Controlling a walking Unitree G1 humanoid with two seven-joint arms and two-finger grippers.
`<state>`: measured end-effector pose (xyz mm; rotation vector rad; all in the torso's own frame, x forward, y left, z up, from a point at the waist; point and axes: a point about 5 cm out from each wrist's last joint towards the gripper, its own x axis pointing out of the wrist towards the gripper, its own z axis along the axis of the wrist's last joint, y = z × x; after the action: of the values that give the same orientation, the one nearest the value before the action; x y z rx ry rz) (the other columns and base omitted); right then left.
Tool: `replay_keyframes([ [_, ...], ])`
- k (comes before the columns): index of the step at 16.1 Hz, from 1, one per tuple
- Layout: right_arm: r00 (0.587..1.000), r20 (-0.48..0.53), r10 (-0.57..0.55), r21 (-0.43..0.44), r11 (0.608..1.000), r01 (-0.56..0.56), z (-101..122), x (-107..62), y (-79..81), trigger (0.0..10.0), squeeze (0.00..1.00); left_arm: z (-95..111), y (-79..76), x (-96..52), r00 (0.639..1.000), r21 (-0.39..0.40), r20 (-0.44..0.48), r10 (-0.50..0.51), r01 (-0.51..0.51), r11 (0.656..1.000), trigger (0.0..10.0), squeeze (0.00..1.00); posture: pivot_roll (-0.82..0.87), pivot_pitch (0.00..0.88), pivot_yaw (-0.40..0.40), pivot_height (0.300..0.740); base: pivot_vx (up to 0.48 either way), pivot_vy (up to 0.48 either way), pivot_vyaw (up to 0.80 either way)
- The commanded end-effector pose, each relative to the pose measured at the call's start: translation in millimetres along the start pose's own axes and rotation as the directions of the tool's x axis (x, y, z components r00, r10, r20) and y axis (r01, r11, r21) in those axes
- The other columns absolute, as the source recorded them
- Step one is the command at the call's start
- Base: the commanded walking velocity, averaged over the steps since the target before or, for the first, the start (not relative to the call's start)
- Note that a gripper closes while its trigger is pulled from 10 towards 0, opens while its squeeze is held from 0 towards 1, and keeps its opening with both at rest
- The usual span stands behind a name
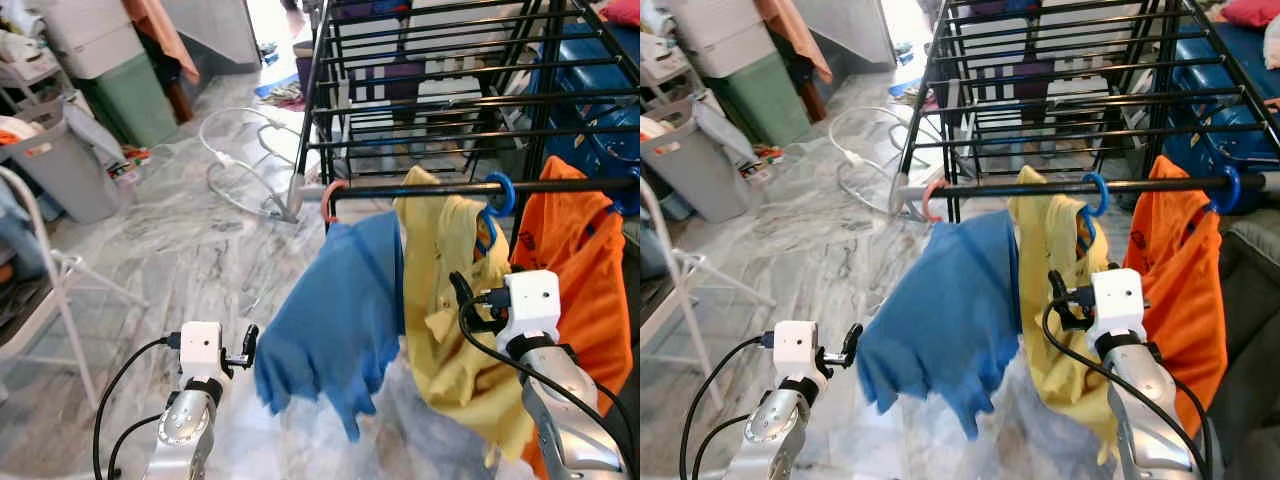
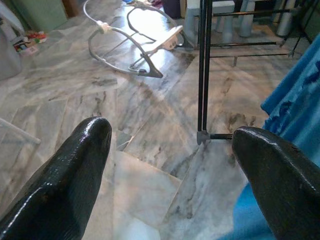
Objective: Hang hanger
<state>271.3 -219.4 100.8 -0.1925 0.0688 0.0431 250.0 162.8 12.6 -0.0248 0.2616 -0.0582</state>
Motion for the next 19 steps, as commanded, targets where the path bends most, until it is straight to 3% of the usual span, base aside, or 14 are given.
replay_keyframes([
  [1, 1.0, 0.005, 0.025, -0.005, 1.0, -0.025, 3.0, 0.9, 5.1, 10.0, 0.96, -5.2, 7.2, -2.3, 0.999, 0.009, -0.019, 0.029, -0.029, 1.0, 10.0, 0.0, -0.23, 0.0, 0.158, 0.74, -0.33, 0.0, 0.0],
  [11, 0.997, -0.038, 0.062, 0.002, 0.998, -0.062, -11.1, 2.7, 18.7, 10.0, 0.92, -9.6, 8.3, 0.4, 0.999, 0.015, -0.034, 0.027, -0.027, 1.0, 10.0, 0.0, -0.23, 0.0, 0.158, 0.74, -0.316, 0.0, 0.0],
  [12, 0.996, -0.049, 0.074, 0.003, 0.997, -0.074, -14.4, 4.0, 21.7, 10.0, 0.8, -12.4, 9.5, 0.9, 0.998, 0.014, -0.049, 0.03, -0.029, 0.999, 10.0, 0.0, -0.23, 0.0, 0.151, 0.74, 0.0, 0.0, 0.0],
  [13, 0.993, -0.071, 0.095, 0.005, 0.995, -0.095, -19.7, 5.8, 27.3, 10.0, 0.13, -14.7, 13.2, 1.3, 0.997, 0.012, -0.06, 0.042, -0.042, 0.999, 10.0, 0.0, -0.23, 0.0, 0.144, 0.74, 0.0, 0.0, 0.0],
  [14, 0.992, -0.074, 0.098, 0.005, 0.995, -0.097, -20.7, 6.1, 28.4, 10.0, 0.0, -14.4, 14.2, 1.3, 0.997, 0.01, -0.054, 0.046, -0.045, 0.999, 10.0, 0.0, -0.23, 0.0, 0.144, 0.74, 0.0, 0.0, 0.0],
  [19, 0.974, -0.084, 0.212, 0.023, 0.977, -0.21, -22.2, 23.8, 53.1, 10.0, 0.0, -18.9, 24.3, -6.0, 0.988, -0.075, -0.034, 0.15, -0.152, 0.986, 10.0, 0.0, -0.14, 0.0, 0.052, 0.74, 0.0, 0.0, 0.0],
])
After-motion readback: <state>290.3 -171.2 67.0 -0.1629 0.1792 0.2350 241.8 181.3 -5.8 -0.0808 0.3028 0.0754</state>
